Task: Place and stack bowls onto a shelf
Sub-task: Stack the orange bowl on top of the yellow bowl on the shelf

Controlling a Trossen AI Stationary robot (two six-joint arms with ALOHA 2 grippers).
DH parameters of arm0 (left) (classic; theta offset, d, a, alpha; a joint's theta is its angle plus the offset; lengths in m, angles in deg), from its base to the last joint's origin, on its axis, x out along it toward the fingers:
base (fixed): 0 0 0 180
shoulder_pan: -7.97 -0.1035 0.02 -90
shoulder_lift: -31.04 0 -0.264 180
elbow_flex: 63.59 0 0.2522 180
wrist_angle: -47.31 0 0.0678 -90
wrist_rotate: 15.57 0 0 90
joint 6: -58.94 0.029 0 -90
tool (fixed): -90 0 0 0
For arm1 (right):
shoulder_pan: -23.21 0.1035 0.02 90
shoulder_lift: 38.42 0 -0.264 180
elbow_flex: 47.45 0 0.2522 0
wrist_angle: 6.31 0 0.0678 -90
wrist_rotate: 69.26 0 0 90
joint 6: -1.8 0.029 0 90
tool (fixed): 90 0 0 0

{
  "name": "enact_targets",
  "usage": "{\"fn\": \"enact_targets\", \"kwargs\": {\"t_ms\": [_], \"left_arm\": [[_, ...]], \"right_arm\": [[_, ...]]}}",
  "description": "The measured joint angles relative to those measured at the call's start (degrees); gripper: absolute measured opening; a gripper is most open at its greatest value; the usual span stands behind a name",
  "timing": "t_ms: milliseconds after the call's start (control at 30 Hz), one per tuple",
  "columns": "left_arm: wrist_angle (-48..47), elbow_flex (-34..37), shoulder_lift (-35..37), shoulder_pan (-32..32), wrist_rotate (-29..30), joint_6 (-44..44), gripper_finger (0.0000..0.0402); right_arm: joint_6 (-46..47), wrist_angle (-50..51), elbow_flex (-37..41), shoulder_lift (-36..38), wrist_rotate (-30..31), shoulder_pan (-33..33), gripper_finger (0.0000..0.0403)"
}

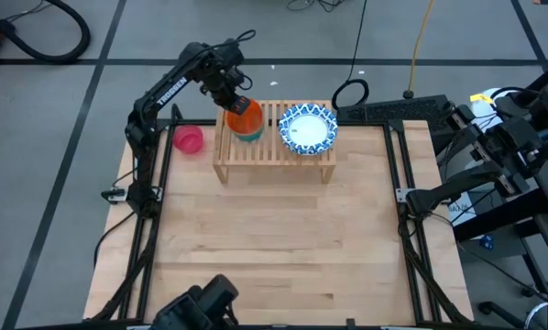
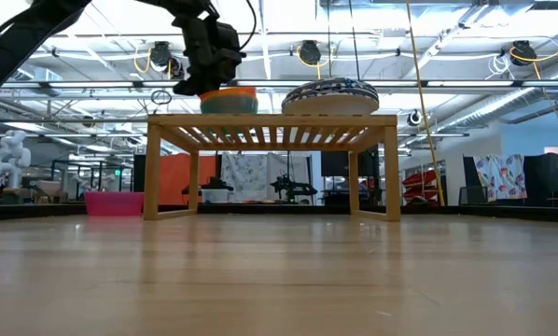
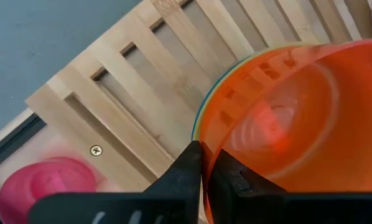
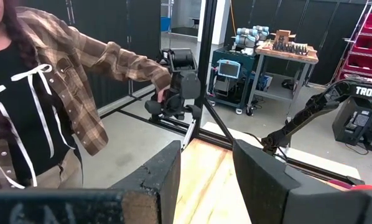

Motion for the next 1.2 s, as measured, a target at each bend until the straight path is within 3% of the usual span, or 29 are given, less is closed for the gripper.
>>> {"fn": "enact_targets", "kwargs": {"t_ms": [133,367,667,1200], "left_arm": [[0.0,0.0,0.0,0.4,-0.4,0.0,0.0046],[0.0,0.0,0.0,0.4,-6.2,-1.8,0.0055],[0.2,-6.3,0.3,-0.6,-6.2,-2.3,0.0057],[0.0,-5.7,3.3,0.4,-6.4,-3.4,0.0058]], "right_arm": [[0.0,0.0,0.0,0.0,0.0,0.0,0.0141],[-2.6,0.0,0.0,0.0,0.0,0.0,0.0141],[-3.0,0.0,0.0,0.0,0.0,0.0,0.0141],[-3.0,0.0,0.0,0.0,0.0,0.0,0.0141]]}}
